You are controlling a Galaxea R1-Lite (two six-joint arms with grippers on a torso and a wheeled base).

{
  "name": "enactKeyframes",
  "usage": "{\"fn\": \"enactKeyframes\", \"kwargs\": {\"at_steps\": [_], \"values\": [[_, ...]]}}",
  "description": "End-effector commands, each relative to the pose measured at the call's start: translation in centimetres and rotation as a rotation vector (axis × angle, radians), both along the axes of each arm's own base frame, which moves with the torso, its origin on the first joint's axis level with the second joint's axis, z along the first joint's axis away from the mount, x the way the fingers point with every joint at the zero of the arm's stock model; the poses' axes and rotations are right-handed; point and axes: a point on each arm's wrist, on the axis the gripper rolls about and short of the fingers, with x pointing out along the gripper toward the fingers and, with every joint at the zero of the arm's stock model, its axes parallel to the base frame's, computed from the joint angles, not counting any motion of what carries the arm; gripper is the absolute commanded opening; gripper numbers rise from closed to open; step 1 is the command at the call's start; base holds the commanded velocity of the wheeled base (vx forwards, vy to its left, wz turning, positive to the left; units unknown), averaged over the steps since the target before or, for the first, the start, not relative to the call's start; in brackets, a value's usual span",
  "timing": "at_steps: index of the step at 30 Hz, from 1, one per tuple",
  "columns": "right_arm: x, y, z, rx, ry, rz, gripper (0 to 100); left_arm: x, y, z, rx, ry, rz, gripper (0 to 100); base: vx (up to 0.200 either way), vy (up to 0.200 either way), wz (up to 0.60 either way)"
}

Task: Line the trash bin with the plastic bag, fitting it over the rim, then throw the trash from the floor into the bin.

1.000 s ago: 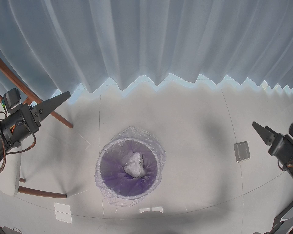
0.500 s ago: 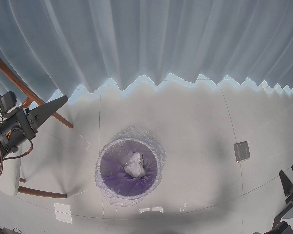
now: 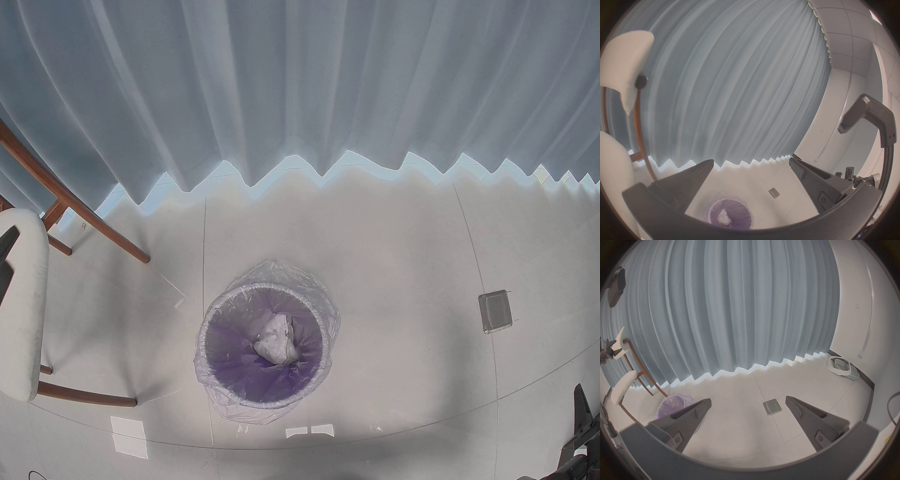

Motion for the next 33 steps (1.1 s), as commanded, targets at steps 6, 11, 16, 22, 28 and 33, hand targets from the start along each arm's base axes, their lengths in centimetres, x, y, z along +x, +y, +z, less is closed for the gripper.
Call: {"fn": "enactKeyframes", "kwargs": {"at_steps": [6, 11, 16, 22, 28, 33], "values": [[0.0, 0.3, -0.7, -0.027, -0.037, 0.108, 100, -10.2, 0.7, -10.4, 0.028, -0.072, 0.284, 100, 0.000, 0.000, 0.00], [-0.1, 0.1, -0.7, -0.080, -0.009, 0.024, 100, -7.8, 0.8, -15.8, 0.140, 0.157, 0.357, 100, 0.000, 0.000, 0.00], [0.0, 0.1, -0.7, -0.108, -0.010, 0.028, 100, -7.8, 1.4, -16.7, 0.149, 0.286, 0.590, 100, 0.000, 0.000, 0.00], [-0.1, 0.0, -0.7, -0.088, -0.006, -0.030, 100, -7.7, 2.0, -16.8, 0.164, 0.292, 0.863, 100, 0.000, 0.000, 0.00], [0.0, 0.4, -0.7, -0.160, -0.016, 0.135, 100, -7.7, 1.6, -16.8, 0.205, 0.265, 0.710, 100, 0.000, 0.000, 0.00], [0.0, 0.6, -0.8, -0.118, -0.024, 0.250, 100, -7.6, 1.5, -17.0, 0.200, 0.262, 0.671, 100, 0.000, 0.000, 0.00]]}}
